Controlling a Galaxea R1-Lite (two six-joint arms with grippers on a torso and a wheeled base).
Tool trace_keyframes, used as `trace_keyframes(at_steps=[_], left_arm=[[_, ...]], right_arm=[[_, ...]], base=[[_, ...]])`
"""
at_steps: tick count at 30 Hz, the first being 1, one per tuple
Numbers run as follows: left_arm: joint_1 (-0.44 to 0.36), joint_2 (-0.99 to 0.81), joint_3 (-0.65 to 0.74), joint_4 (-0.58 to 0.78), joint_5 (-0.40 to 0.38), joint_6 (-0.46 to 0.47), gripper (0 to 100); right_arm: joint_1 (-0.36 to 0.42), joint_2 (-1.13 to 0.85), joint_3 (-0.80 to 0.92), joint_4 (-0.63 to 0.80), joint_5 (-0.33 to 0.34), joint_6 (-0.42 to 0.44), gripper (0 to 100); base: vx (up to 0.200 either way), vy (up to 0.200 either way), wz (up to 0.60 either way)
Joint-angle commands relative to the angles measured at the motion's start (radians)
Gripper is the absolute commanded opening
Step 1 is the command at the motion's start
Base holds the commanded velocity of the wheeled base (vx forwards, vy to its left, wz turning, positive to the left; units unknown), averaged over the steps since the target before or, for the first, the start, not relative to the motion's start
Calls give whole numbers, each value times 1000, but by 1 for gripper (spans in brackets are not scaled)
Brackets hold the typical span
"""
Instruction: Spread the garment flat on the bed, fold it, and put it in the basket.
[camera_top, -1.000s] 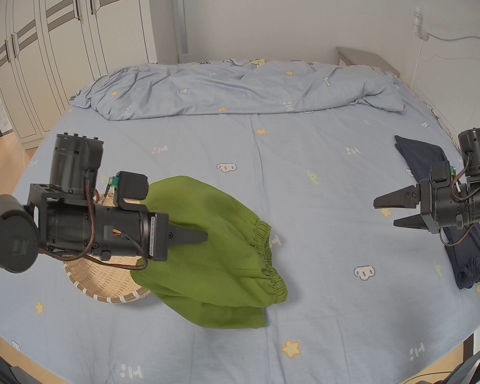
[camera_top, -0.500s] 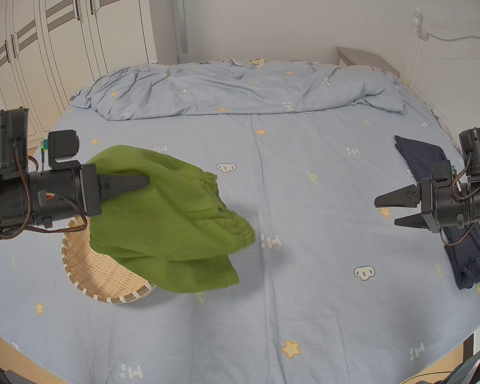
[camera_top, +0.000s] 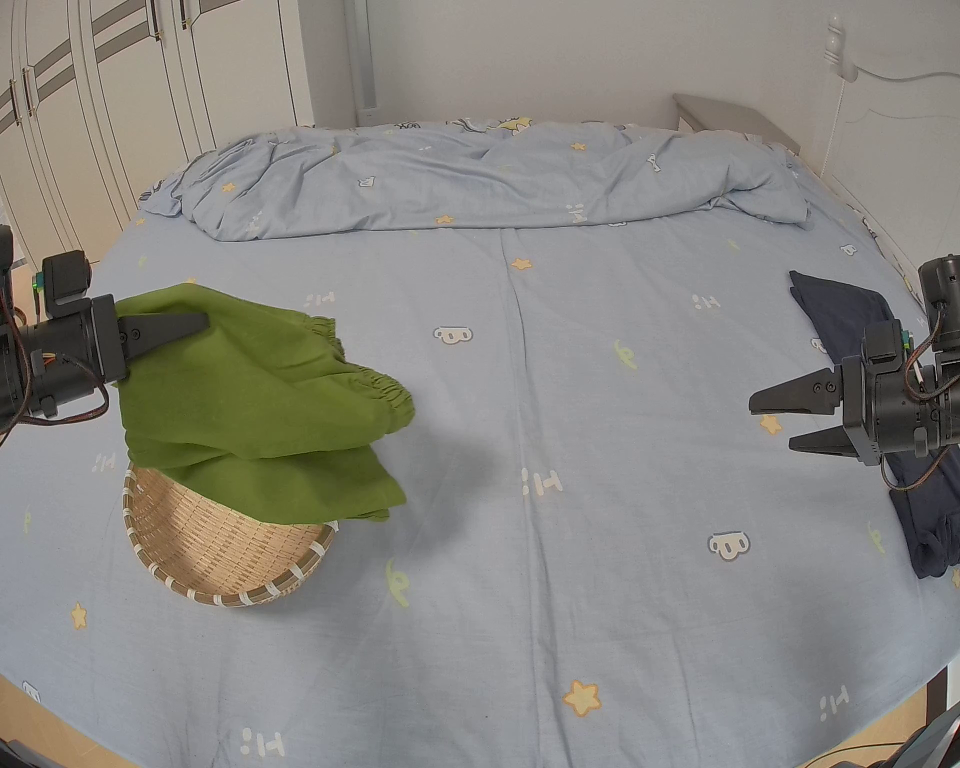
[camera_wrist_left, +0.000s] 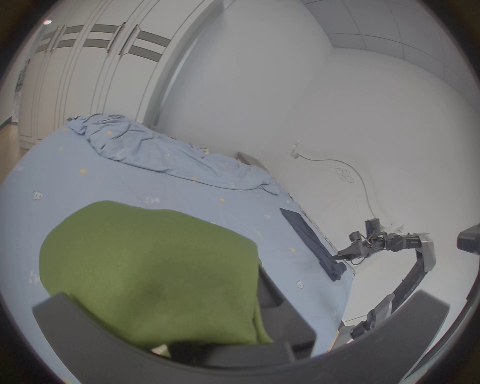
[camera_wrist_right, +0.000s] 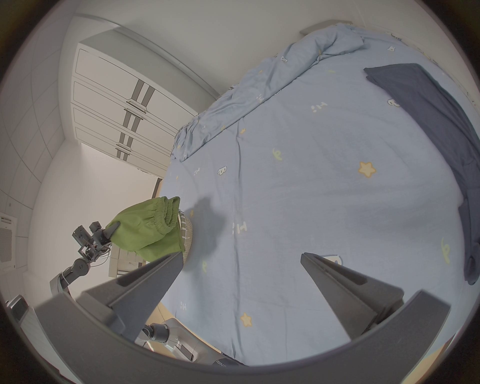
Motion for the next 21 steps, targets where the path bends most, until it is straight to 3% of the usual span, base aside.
trace_keyframes(at_steps=[1,9,15,18,19,20,21], left_arm=[[67,47,22,3,-7,1,0],[121,79,122,25,0,11,0],[140,134,157,100,9,106,0],[132,170,154,186,113,188,0],[132,170,154,186,113,188,0],[112,212,148,196,233,211,0],[98,226,146,195,280,209,0]], right_arm=[[0,2,2,0,0,0,100],[0,-1,0,0,2,0,100],[3,-1,2,0,2,0,100],[3,-1,2,0,2,2,100],[3,-1,2,0,2,2,100],[3,-1,2,0,2,2,100],[3,-1,2,0,2,2,100]], base=[[0,0,0],[0,0,0],[0,0,0],[0,0,0],[0,0,0],[0,0,0],[0,0,0]])
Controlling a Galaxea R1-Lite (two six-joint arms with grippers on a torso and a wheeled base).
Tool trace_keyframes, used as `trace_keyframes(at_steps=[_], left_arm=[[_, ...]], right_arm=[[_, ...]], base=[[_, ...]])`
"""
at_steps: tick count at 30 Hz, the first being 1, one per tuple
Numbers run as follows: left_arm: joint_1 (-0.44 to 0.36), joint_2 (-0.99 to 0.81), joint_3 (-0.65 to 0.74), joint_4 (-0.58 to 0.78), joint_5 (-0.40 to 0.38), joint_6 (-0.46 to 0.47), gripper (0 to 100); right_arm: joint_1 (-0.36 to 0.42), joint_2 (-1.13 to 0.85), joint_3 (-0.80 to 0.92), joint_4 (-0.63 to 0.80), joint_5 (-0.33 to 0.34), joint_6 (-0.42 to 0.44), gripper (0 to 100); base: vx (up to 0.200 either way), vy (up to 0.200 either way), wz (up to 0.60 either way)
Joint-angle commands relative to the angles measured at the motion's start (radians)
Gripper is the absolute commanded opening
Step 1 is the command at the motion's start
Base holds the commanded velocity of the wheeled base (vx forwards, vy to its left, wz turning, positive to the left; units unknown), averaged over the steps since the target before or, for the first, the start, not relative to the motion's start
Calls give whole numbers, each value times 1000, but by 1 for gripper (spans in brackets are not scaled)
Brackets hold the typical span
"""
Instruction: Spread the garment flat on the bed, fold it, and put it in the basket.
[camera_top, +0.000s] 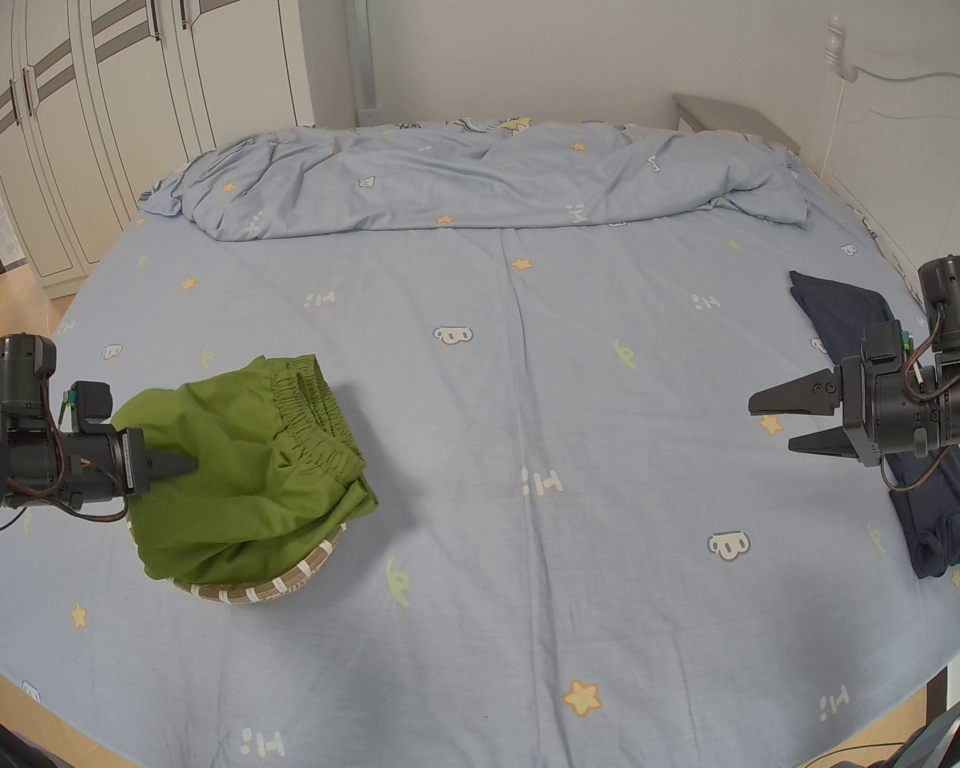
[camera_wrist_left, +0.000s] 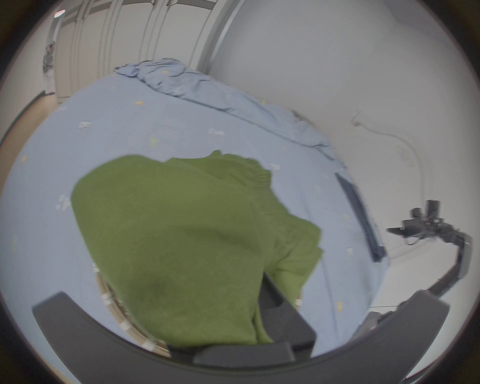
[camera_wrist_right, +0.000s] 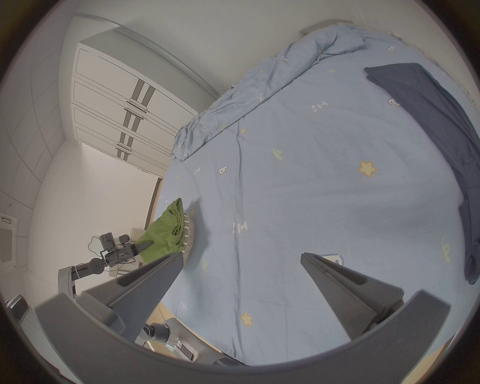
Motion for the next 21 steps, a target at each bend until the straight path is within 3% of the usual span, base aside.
trace_keyframes(at_steps=[1,2,6,12,21], left_arm=[[-34,101,-5,29,160,45,0],[-61,127,-15,27,229,39,0],[-92,164,-35,32,252,28,0],[-147,271,-86,36,383,16,0],[-149,262,-107,36,390,-39,0]], right_arm=[[1,-1,0,0,1,1,100],[1,-1,0,0,1,1,100],[3,-1,1,0,-1,1,100],[1,2,7,-5,-1,1,100],[1,1,7,-5,-1,-1,100]], base=[[0,0,0],[0,0,0],[0,0,0],[0,0,0],[0,0,0]])
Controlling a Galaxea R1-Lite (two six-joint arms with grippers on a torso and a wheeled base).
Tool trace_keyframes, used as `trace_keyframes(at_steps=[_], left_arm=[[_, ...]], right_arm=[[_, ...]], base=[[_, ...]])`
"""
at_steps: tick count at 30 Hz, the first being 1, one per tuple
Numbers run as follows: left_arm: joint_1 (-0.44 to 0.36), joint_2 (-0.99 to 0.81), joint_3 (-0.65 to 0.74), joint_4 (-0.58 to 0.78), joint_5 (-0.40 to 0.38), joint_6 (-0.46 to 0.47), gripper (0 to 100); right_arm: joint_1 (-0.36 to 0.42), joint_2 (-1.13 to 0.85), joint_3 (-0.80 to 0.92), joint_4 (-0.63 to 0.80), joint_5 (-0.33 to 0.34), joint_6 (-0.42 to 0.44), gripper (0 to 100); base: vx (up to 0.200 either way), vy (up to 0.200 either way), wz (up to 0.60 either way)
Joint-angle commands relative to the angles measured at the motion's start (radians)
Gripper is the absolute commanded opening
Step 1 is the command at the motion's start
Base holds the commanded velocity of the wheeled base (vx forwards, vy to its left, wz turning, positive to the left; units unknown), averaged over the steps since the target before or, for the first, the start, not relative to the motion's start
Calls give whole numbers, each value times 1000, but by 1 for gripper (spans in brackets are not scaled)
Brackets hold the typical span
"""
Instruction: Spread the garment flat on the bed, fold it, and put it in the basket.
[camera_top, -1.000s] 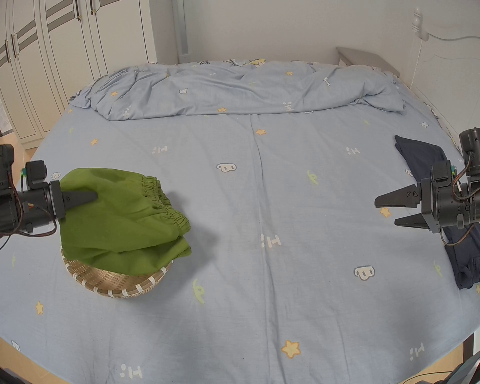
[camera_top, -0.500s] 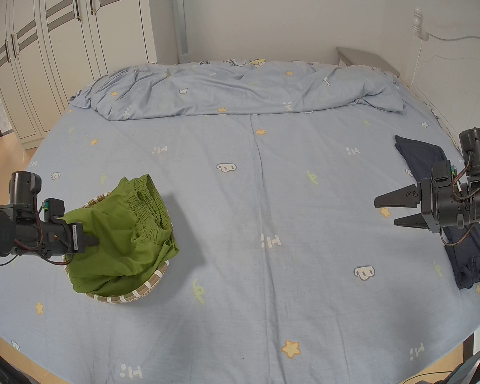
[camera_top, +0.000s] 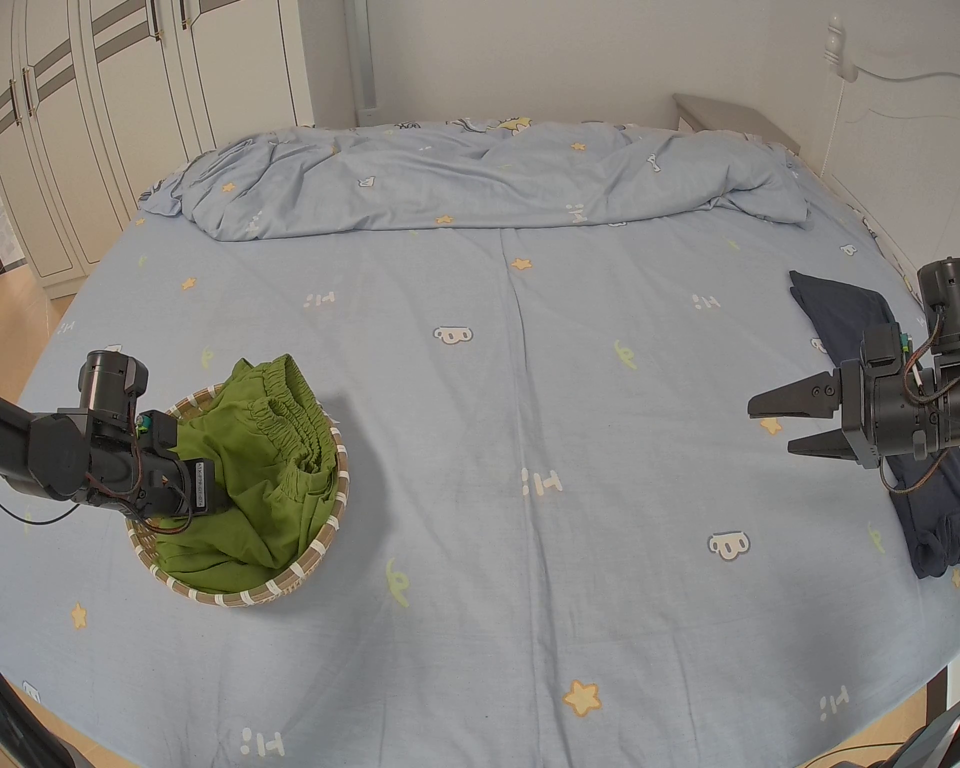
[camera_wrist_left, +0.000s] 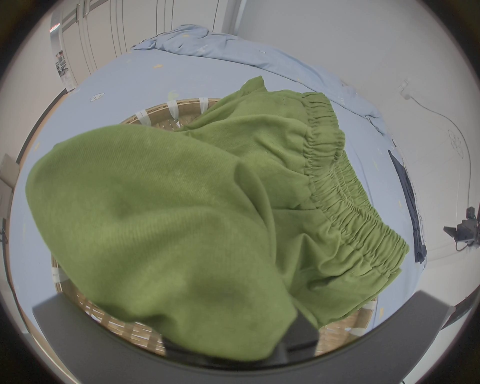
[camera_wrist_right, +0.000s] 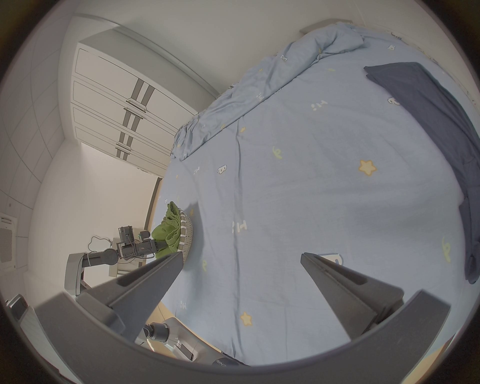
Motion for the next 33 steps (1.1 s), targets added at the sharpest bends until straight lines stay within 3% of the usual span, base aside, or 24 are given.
trace_keyframes(at_steps=[1,7,17,18,22,23,24,27,32,33], left_arm=[[-2,-2,-10,-1,1,-17,100],[3,-127,5,5,4,-32,100],[9,-538,100,120,4,20,100],[7,-647,129,160,4,42,100],[1,-769,172,177,4,43,100],[0,-863,223,177,4,45,100],[0,-863,223,177,4,45,100],[-14,-1041,344,179,4,46,100],[-42,-1216,482,182,4,46,100],[-51,-1306,580,183,2,45,100]], right_arm=[[0,0,0,0,0,1,100],[-1,-1,-1,-2,0,-1,100],[-1,-35,6,-8,-3,-10,100],[-3,-73,35,-8,-4,-14,100],[-13,-159,103,-8,-21,-57,100],[-13,-241,183,-6,-64,-128,100],[-13,-241,183,-6,-64,-128,100],[-13,-448,353,-6,-129,-257,100],[-15,-702,499,4,-161,-290,100],[-26,-865,543,50,-164,-290,100]], base=[[0,0,0],[0,0,0],[0,0,0],[0,0,0],[0,0,0],[0,0,0],[0,0,0],[0,0,0],[0,0,0],[0,0,0]])
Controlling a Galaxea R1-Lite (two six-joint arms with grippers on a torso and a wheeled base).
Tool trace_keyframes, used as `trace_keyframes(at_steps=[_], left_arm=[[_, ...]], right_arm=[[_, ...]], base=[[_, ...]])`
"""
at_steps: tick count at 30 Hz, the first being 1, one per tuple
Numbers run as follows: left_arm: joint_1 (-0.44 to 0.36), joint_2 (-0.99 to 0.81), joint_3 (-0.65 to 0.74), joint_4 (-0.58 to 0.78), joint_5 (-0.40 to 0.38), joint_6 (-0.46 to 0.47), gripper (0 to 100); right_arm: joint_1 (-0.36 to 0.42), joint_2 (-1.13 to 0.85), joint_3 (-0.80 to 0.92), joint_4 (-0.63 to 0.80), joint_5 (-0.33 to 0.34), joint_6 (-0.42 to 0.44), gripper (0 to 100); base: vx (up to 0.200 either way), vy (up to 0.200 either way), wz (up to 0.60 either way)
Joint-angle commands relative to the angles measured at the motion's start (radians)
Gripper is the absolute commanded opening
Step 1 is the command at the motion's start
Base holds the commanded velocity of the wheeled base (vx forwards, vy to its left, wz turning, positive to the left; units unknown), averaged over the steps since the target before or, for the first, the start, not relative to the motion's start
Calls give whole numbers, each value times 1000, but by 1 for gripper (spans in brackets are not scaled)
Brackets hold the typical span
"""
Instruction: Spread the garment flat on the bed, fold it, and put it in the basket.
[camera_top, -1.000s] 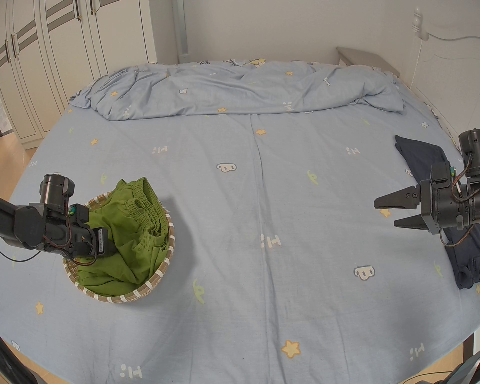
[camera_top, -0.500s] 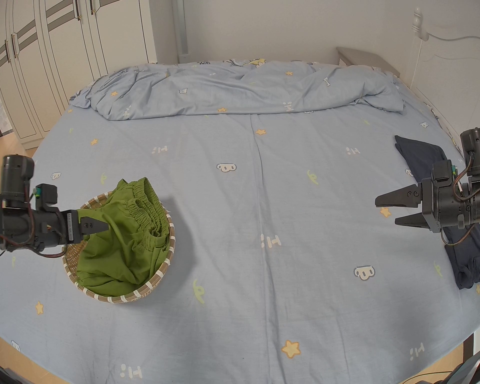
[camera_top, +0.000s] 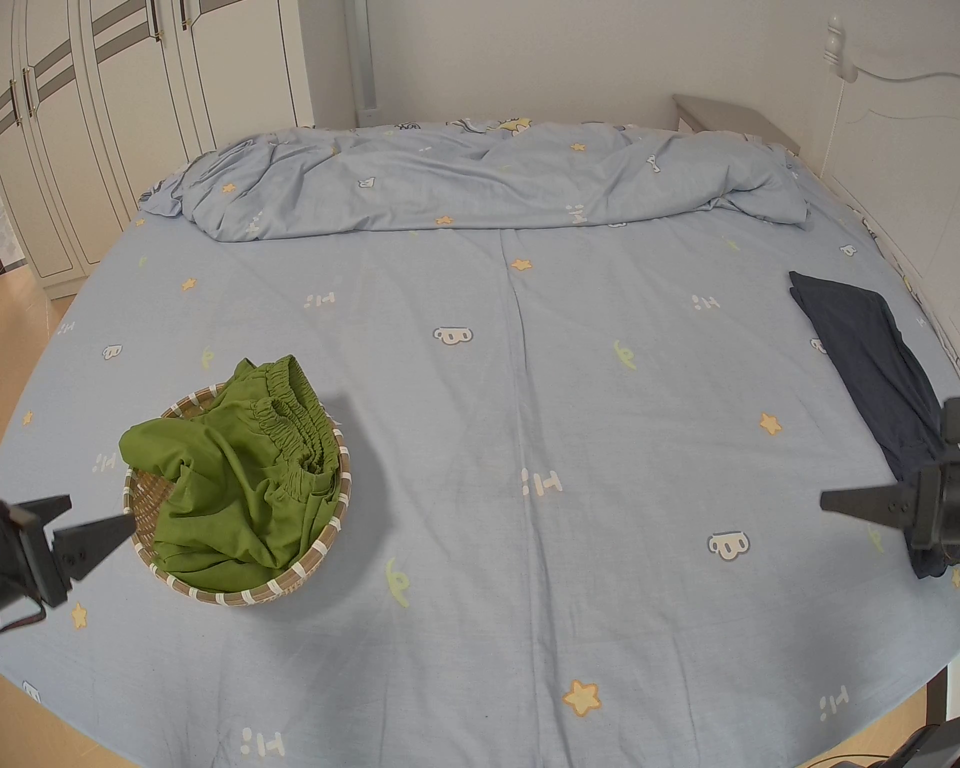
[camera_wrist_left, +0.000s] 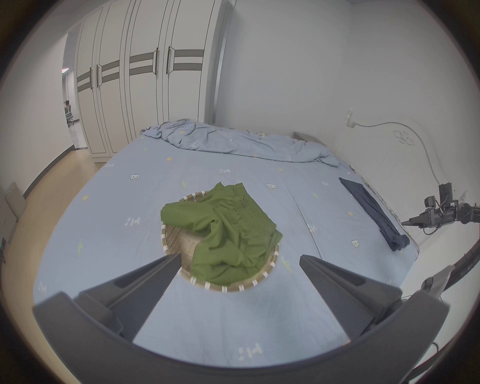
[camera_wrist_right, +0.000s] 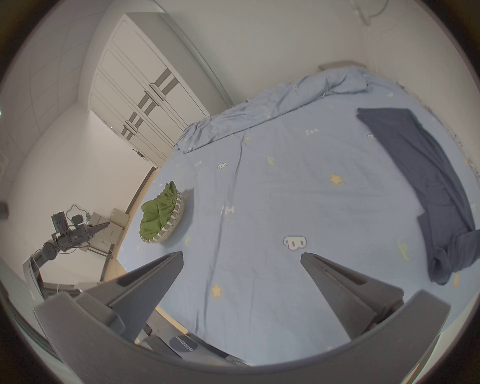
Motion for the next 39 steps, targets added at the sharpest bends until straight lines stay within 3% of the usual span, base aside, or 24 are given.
trace_keyframes(at_steps=[1,5,8,14,17,18,20,22,24,25,27,29,33,39], left_arm=[[-42,-432,313,18,-3,6,100],[-62,-570,411,19,-9,6,100],[-91,-645,443,25,-9,4,100],[-96,-778,515,68,-8,1,100],[-77,-815,517,64,-3,-22,100],[-50,-849,520,61,0,-44,100],[-37,-890,532,47,20,-24,100],[-37,-889,538,38,52,-8,100],[-37,-889,584,-41,258,25,100],[-37,-889,598,-61,282,22,100],[-37,-889,624,-124,281,24,100],[-37,-889,632,-136,270,30,100],[-37,-889,635,-134,252,41,100],[-37,-889,635,-134,247,39,100]], right_arm=[[-28,-560,258,81,-63,-90,100],[-120,-712,231,254,-63,-92,100],[-149,-801,245,306,-63,-92,100],[-151,-931,334,312,-70,-84,100],[-151,-936,381,305,-95,-80,100],[-151,-936,427,297,-138,-90,100],[-151,-936,507,227,-204,-113,100],[-151,-936,539,188,-225,-115,100],[-151,-936,640,-25,-307,-93,100],[-151,-936,662,-70,-317,-89,100],[-151,-936,743,-241,-350,-92,100],[-151,-936,754,-292,-363,-101,100],[-151,-936,754,-271,-374,-136,100],[-152,-934,754,-260,-394,-282,100]], base=[[0,0,0],[0,0,0],[0,0,0],[0,0,0],[0,0,0],[0,0,0],[0,0,0],[0,0,0],[0,0,0],[0,0,0],[0,0,0],[0,0,0],[0,0,0],[0,0,0]])
